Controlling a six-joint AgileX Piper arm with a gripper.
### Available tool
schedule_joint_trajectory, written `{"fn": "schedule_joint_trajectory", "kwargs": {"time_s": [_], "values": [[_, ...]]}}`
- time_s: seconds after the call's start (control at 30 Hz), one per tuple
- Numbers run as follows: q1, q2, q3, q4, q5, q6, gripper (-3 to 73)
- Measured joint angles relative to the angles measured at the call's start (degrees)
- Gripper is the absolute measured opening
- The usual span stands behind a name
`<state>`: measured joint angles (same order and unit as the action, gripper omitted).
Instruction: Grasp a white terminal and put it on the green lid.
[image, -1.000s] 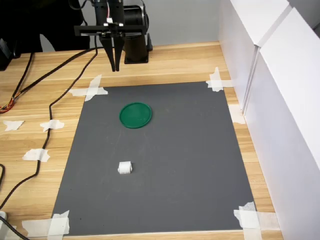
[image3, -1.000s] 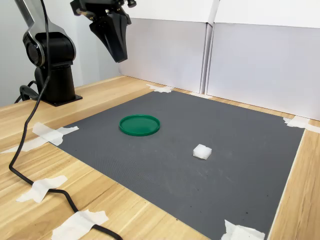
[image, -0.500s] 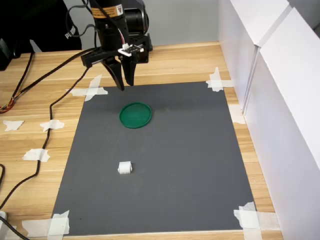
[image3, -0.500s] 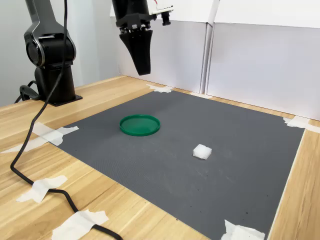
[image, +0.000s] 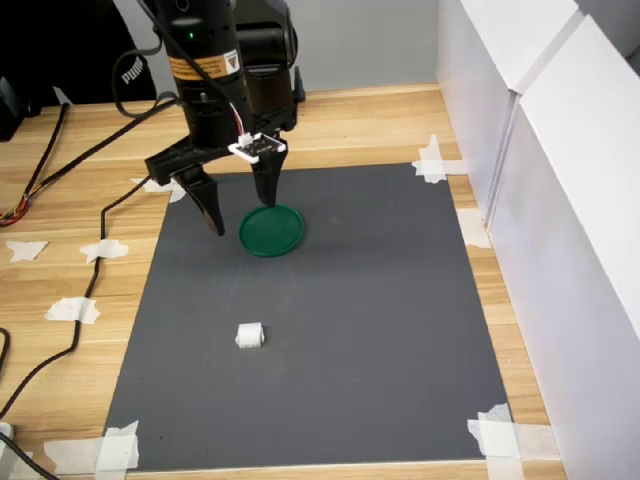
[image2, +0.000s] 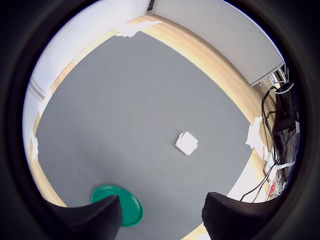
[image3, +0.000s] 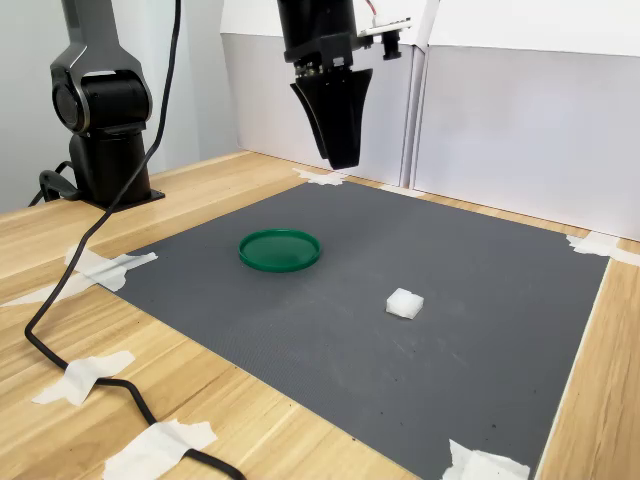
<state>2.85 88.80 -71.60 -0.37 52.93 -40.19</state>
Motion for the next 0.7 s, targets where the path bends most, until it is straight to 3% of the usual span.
{"fn": "schedule_joint_trajectory", "kwargs": {"time_s": [0.3, 0.7], "values": [[-0.39, 11.39, -12.68, 0.37, 6.19, 2.24, 68.4], [-0.5, 22.44, -18.14, -1.58, 4.64, 2.59, 68.4]]}}
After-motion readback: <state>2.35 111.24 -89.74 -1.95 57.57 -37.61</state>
